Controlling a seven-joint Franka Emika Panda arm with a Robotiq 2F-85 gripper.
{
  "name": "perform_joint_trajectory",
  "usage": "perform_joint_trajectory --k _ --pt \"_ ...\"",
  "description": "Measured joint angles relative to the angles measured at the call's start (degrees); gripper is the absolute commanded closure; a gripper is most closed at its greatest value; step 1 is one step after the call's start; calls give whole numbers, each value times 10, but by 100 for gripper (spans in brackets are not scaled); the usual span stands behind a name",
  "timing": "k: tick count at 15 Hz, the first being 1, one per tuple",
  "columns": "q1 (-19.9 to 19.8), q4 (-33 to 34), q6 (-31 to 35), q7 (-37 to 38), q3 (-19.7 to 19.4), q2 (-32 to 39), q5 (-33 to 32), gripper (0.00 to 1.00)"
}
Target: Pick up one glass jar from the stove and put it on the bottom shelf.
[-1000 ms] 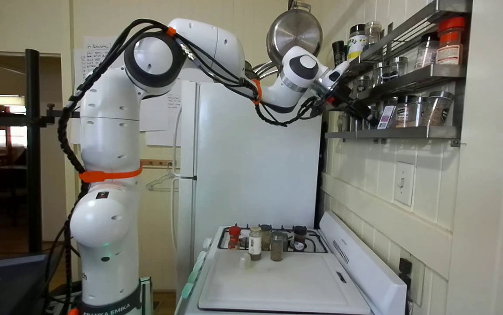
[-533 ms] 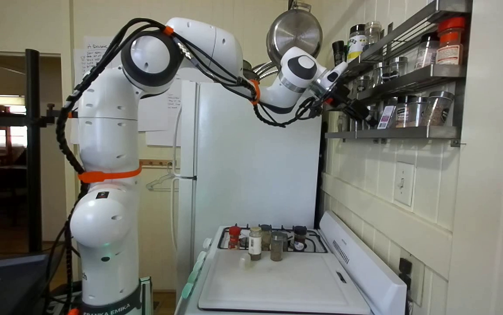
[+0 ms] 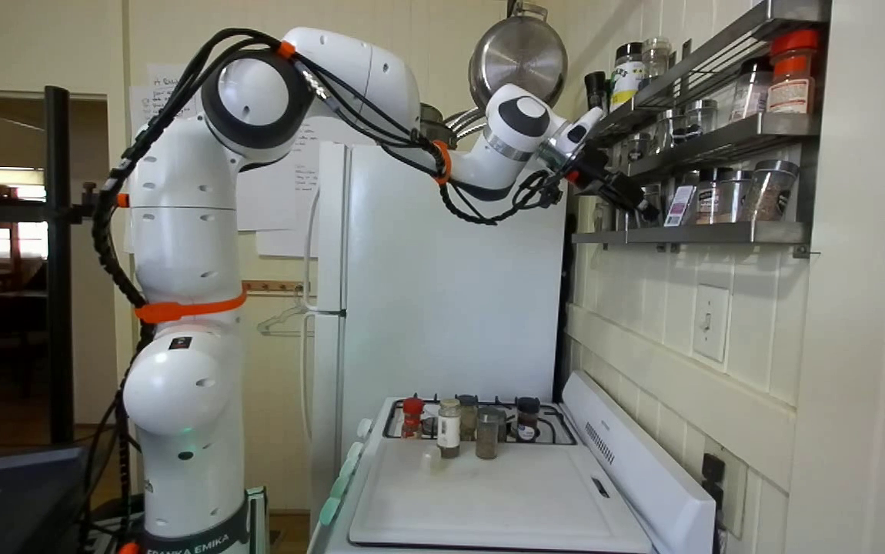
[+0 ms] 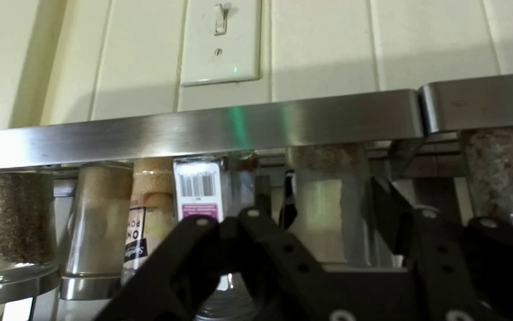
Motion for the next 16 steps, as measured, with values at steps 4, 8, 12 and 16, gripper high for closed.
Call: perform_joint_trajectory --k 4,8,12,16 --pt "0 -7 0 10 1 -6 -9 41" --pt "0 -11 0 14 2 -10 -16 41" --pt "0 -14 0 21 2 -11 -20 44" --pt "0 -13 0 23 2 -11 -22 45"
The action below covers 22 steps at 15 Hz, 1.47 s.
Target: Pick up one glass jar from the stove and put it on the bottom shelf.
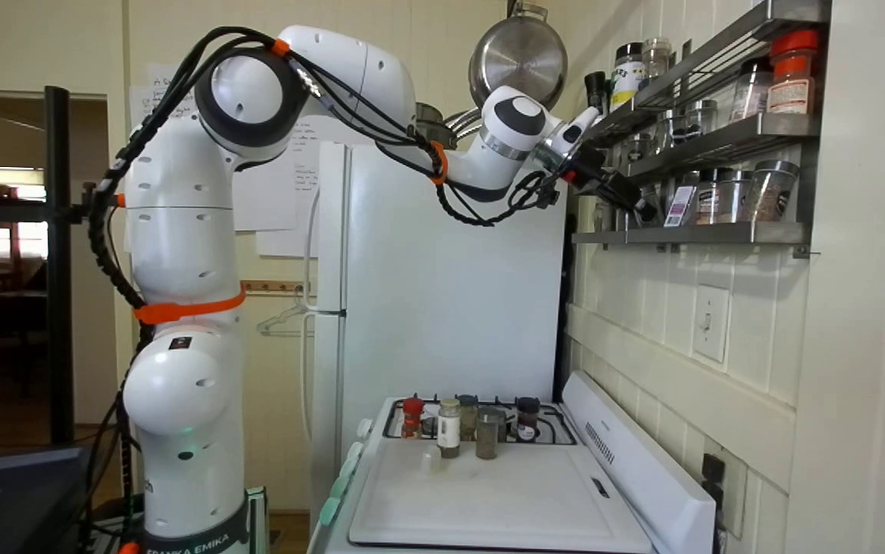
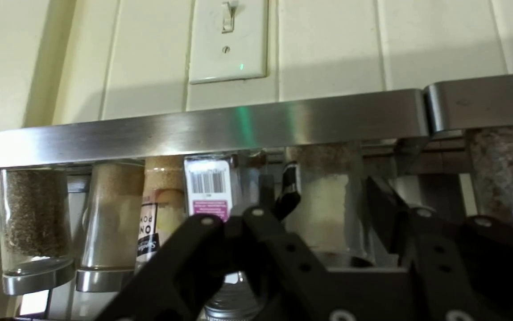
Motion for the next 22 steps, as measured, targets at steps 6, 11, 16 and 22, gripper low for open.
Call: perform_joint_trajectory --k 6,11,16,22 --pt "-1 11 0 0 -2 2 0 47" --pt "-3 29 0 0 -7 13 0 47" --pt "-3 43 0 0 -11 24 0 49" --pt "-2 50 0 0 -12 30 0 44"
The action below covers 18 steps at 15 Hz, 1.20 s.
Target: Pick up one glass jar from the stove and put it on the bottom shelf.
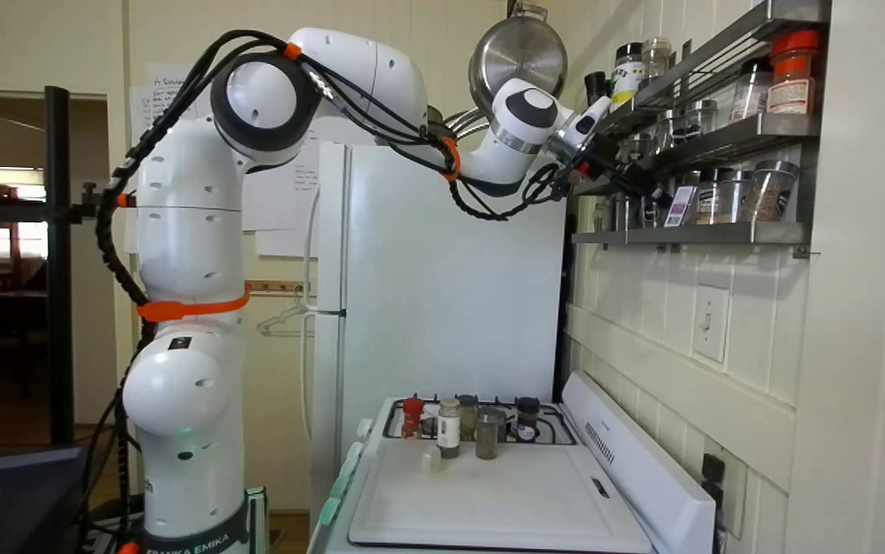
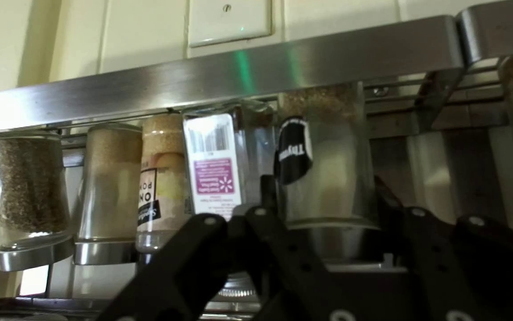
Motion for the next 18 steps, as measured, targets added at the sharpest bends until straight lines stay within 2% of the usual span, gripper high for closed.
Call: perform_joint_trajectory --k 1,5,18 --pt "1 0 0 0 0 0 0 40" --pt "3 0 0 0 4 -2 -4 39" --pt "3 -26 0 0 11 -22 -11 41"
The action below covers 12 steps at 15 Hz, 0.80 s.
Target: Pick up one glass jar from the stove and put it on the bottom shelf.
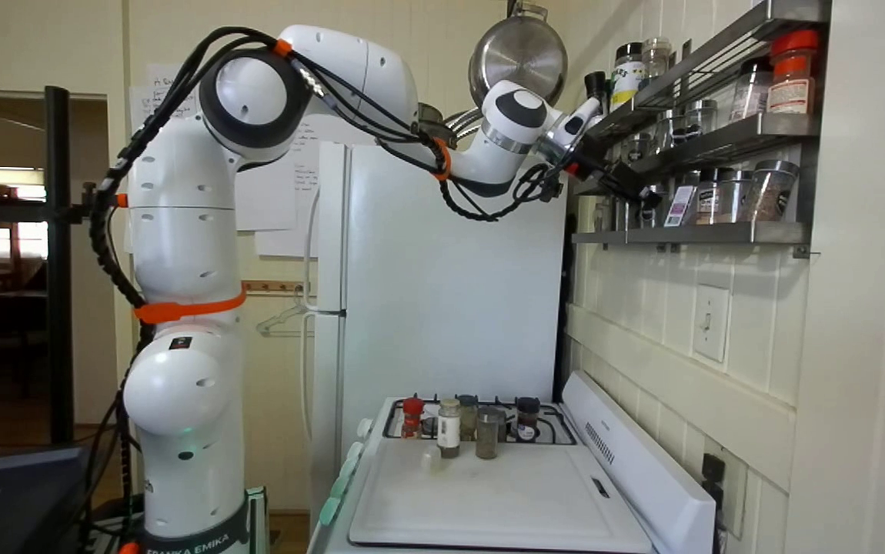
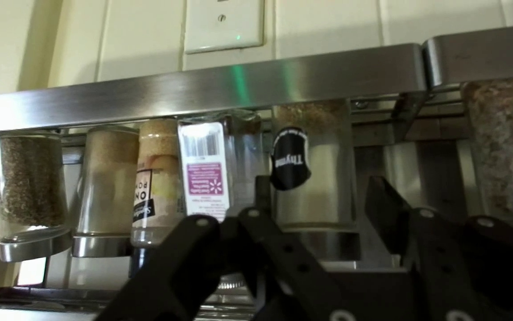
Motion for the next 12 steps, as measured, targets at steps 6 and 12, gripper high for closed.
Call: perform_joint_trajectory --k 6,12 --pt "0 -13 0 0 2 -10 -1 38" --pt "0 -29 0 1 6 -21 -5 41"
